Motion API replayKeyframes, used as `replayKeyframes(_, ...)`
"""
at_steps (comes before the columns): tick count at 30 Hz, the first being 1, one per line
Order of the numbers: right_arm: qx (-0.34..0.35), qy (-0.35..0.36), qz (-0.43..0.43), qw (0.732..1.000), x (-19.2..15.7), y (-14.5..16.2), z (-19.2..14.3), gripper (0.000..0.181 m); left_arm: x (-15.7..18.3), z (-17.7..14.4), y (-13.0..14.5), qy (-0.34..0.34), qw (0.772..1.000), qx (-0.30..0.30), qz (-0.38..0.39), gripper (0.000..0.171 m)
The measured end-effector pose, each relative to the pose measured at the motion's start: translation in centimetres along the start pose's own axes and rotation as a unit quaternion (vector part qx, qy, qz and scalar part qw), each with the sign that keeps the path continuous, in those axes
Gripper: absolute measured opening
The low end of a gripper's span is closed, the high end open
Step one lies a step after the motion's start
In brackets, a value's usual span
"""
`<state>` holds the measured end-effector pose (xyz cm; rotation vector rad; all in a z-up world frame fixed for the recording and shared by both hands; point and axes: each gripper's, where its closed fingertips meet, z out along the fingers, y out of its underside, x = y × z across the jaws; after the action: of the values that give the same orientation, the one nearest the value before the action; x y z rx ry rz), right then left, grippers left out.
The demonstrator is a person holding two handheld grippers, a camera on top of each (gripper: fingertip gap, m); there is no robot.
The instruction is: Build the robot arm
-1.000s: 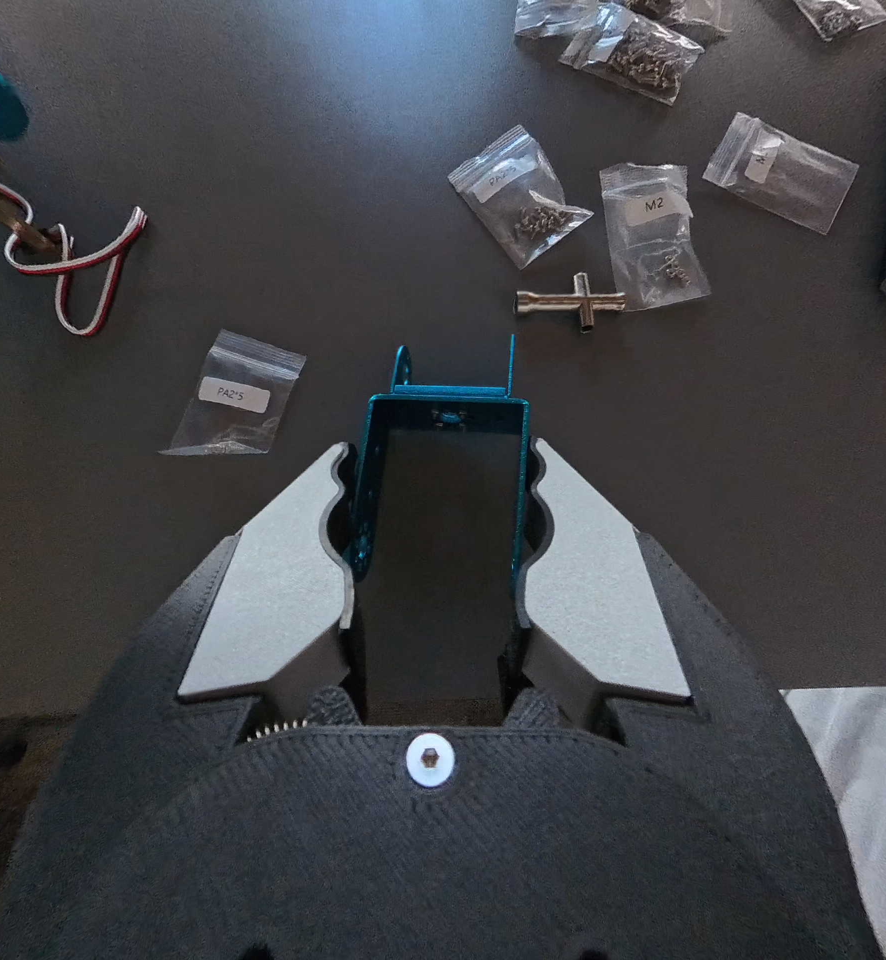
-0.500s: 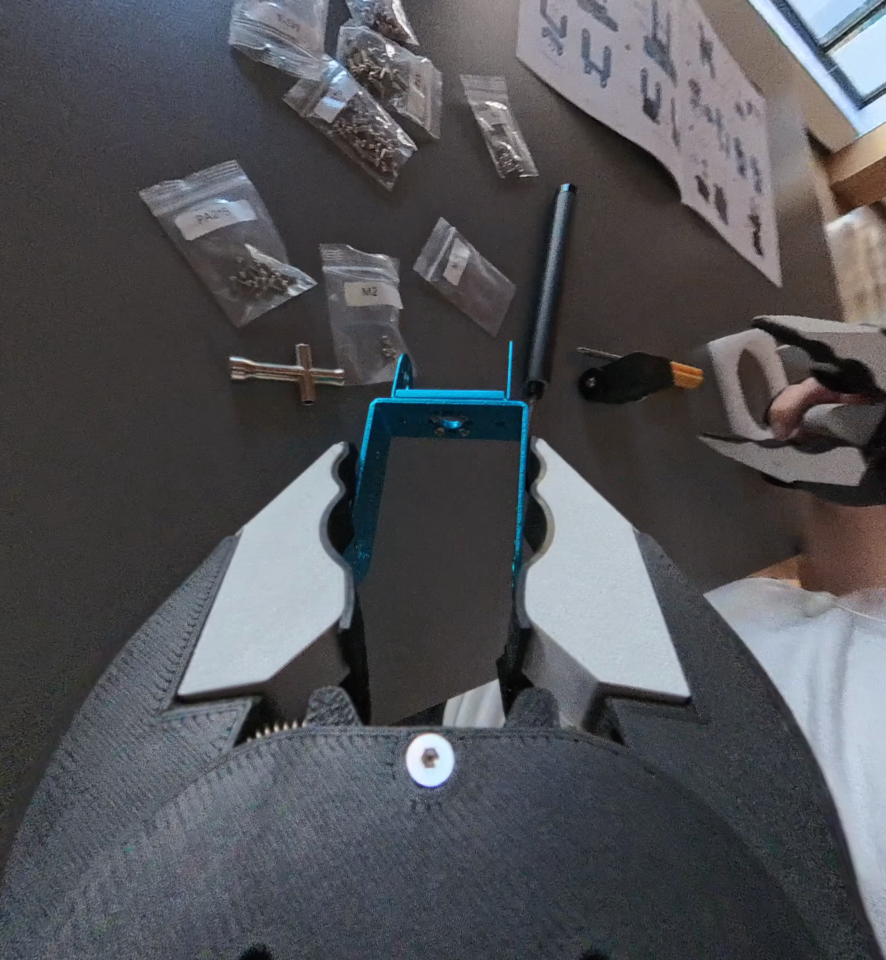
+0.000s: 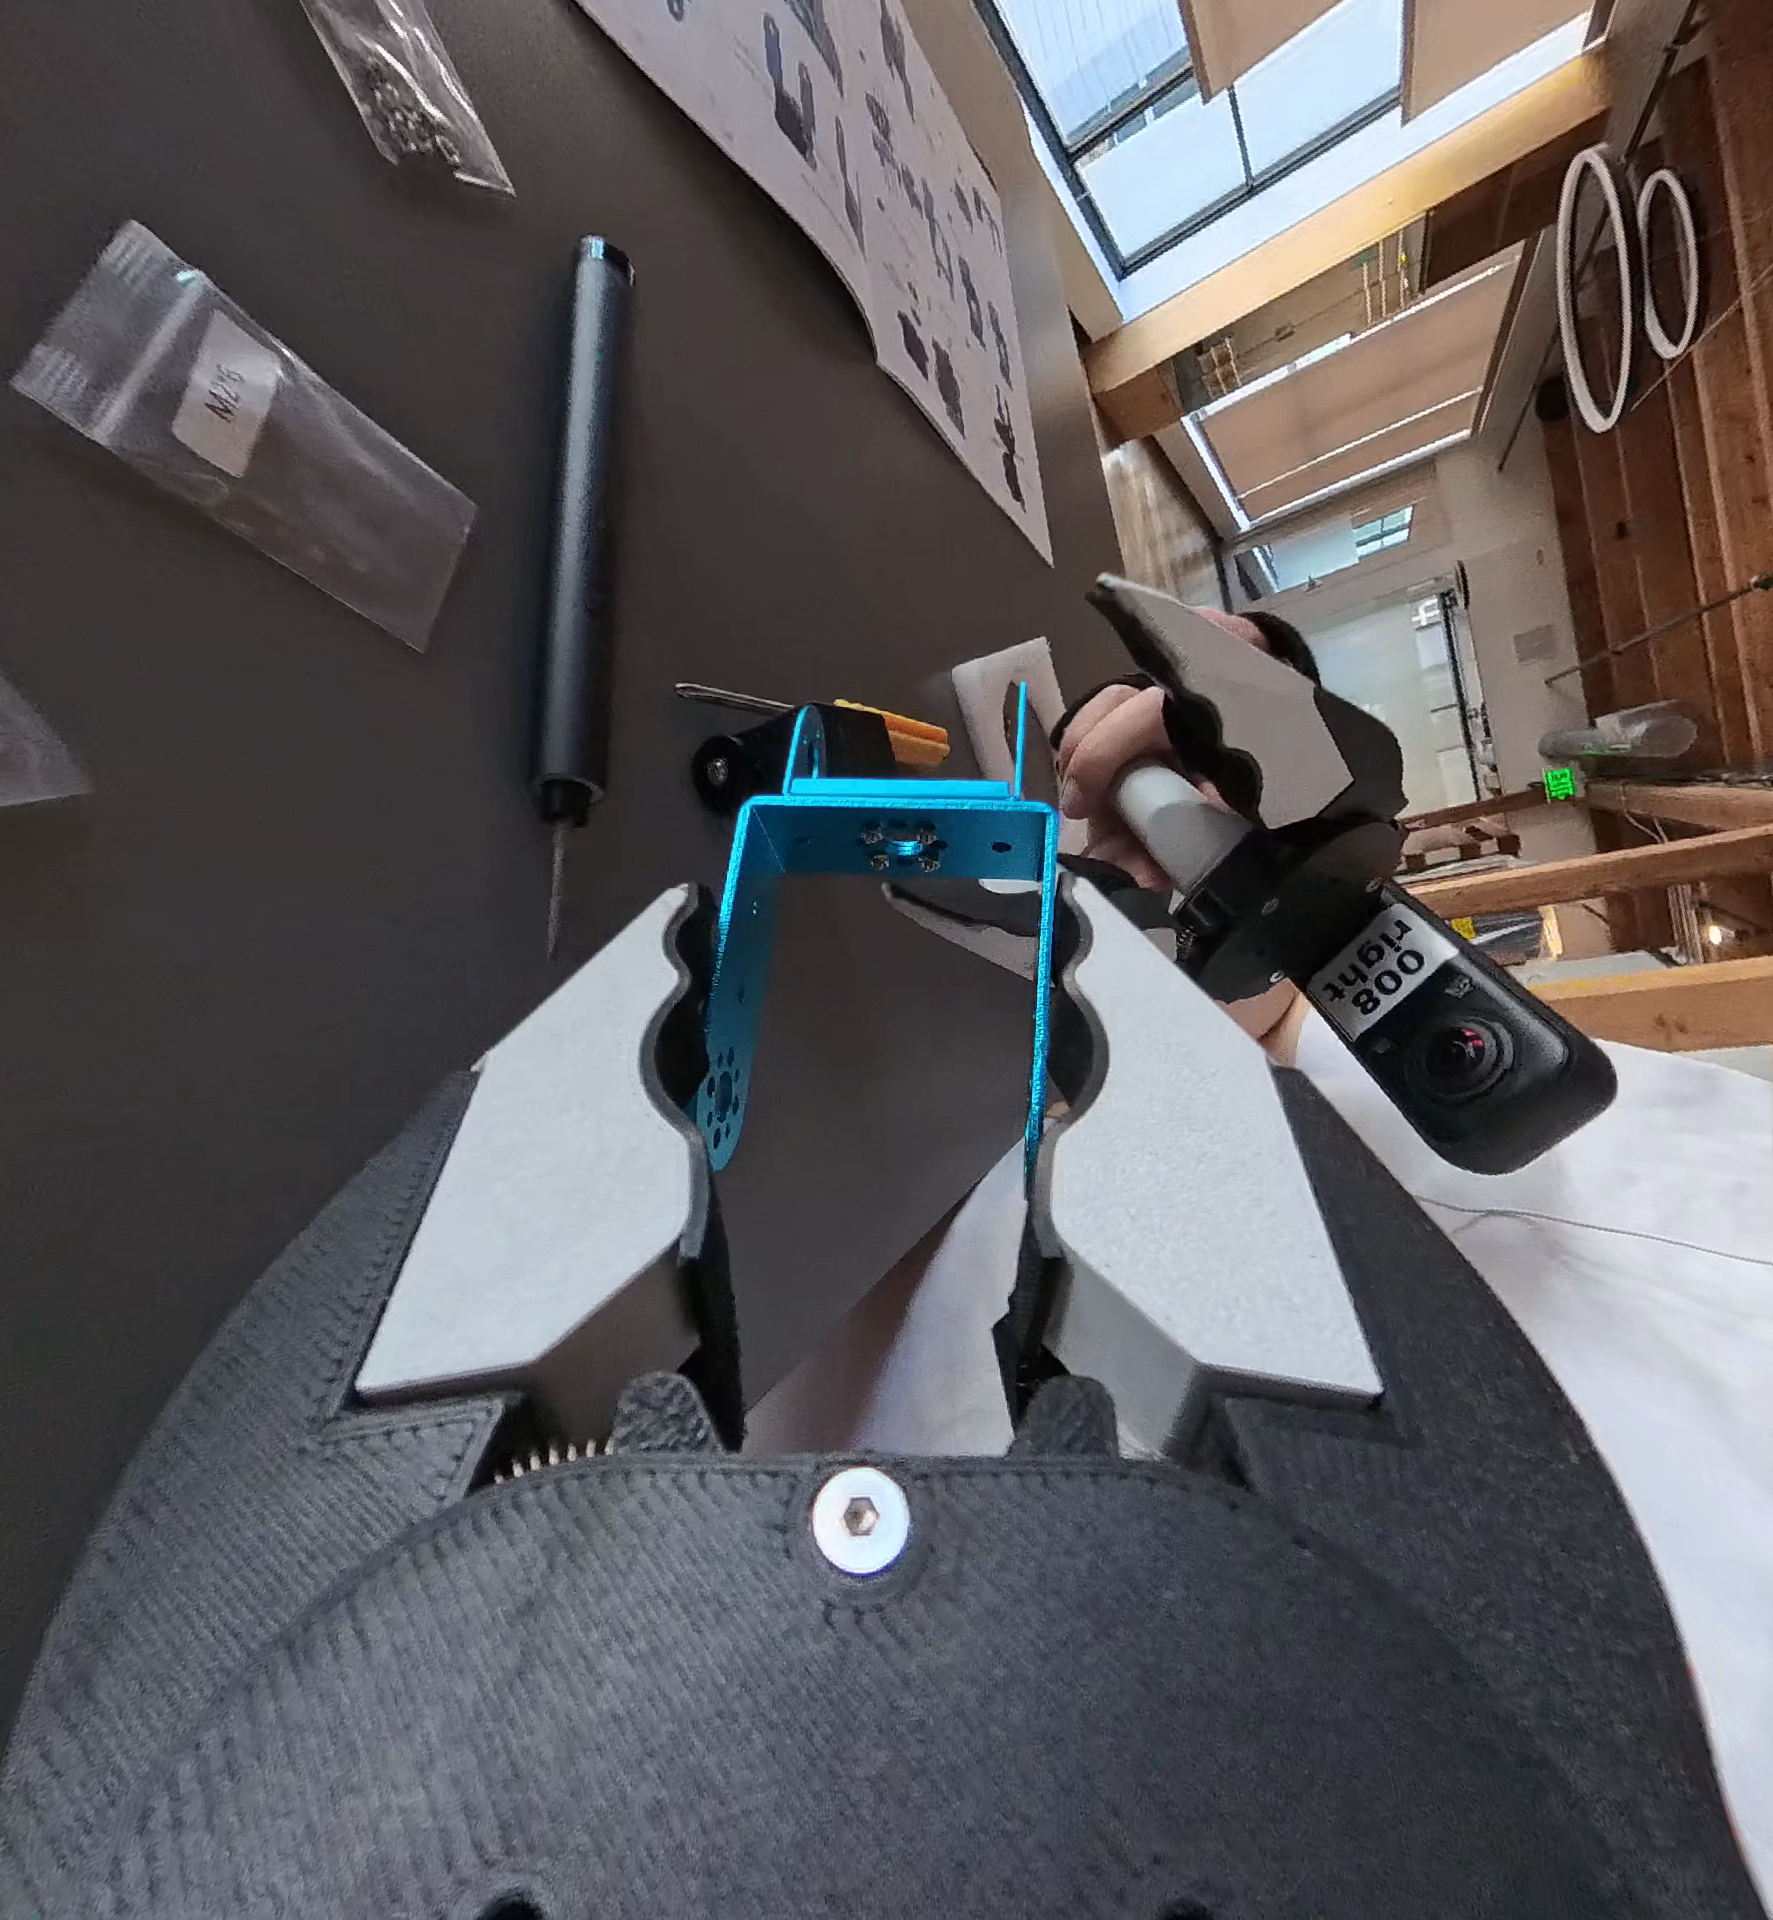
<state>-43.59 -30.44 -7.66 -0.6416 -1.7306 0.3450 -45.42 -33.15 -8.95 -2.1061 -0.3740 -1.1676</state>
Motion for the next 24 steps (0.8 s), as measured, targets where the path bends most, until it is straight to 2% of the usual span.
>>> replayKeyframes(5,-0.012,0.001,0.025,1.0,1.0,1.5,-0.9,0.076,0.4,0.4,-0.1,-0.01,1.0,-0.005,0.019,0.065)
replayKeyframes(9,-0.031,0.027,0.063,0.997,2.5,4.0,-2.8,0.076,1.3,0.9,-0.1,0.017,1.0,0.0,0.003,0.065)
replayKeyframes(13,-0.042,0.03,0.093,0.994,2.6,5.6,-4.2,0.076,1.6,1.9,0.8,0.031,0.999,-0.012,-0.003,0.065)
replayKeyframes(15,-0.036,0.023,0.104,0.994,2.1,5.3,-4.2,0.076,1.8,2.2,1.0,0.046,0.999,-0.013,-0.01,0.065)
replayKeyframes(20,0.013,-0.005,0.145,0.989,0.5,2.5,-3.9,0.076,4.2,2.2,1.0,0.147,0.987,-0.001,-0.065,0.065)
replayKeyframes(24,0.02,-0.014,0.153,0.988,-0.3,2.6,-3.9,0.076,5.4,2.1,1.1,0.185,0.979,0.003,-0.081,0.065)
